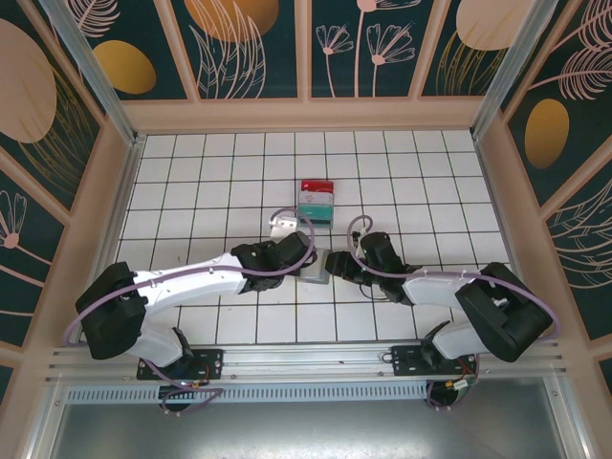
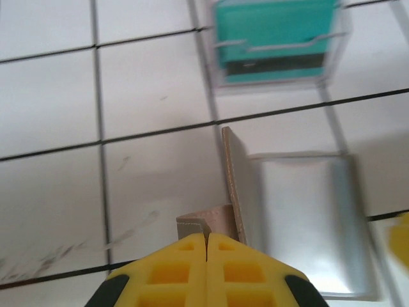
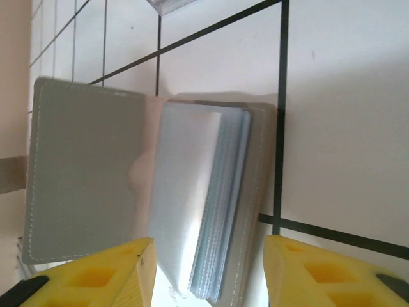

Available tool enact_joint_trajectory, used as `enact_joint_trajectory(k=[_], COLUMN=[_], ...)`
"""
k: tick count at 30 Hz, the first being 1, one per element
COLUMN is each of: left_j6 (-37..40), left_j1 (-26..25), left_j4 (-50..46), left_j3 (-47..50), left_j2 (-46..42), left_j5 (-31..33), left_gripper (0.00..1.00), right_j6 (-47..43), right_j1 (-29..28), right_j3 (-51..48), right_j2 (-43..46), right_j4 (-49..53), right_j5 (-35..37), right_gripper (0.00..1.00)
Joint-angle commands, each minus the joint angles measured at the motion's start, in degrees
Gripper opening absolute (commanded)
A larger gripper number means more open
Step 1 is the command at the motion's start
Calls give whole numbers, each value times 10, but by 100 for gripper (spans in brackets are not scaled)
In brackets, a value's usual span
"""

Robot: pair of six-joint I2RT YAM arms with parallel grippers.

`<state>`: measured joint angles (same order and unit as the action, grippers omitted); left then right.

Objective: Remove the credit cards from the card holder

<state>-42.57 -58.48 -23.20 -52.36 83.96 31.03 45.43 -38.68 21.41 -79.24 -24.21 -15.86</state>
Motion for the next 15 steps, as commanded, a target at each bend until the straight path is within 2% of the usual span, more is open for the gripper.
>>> enact_joint_trajectory(k=[1, 7, 15], left_j6=[-13, -12, 0], left_j1=[20, 31, 33], left_j4=[-9, 17, 33], left_j3=[48, 89, 90], left_j2=[-24, -18, -7], left_j5=[18, 11, 7], left_gripper=[0, 0, 0], right_j6=[-21, -19, -11], right_j1=[-4, -5, -5], right_j3=[21, 35, 49], right_j2=[7, -39, -93], right_j4=[41, 32, -3], right_j5=[34, 15, -15], right_gripper=[48, 41, 32])
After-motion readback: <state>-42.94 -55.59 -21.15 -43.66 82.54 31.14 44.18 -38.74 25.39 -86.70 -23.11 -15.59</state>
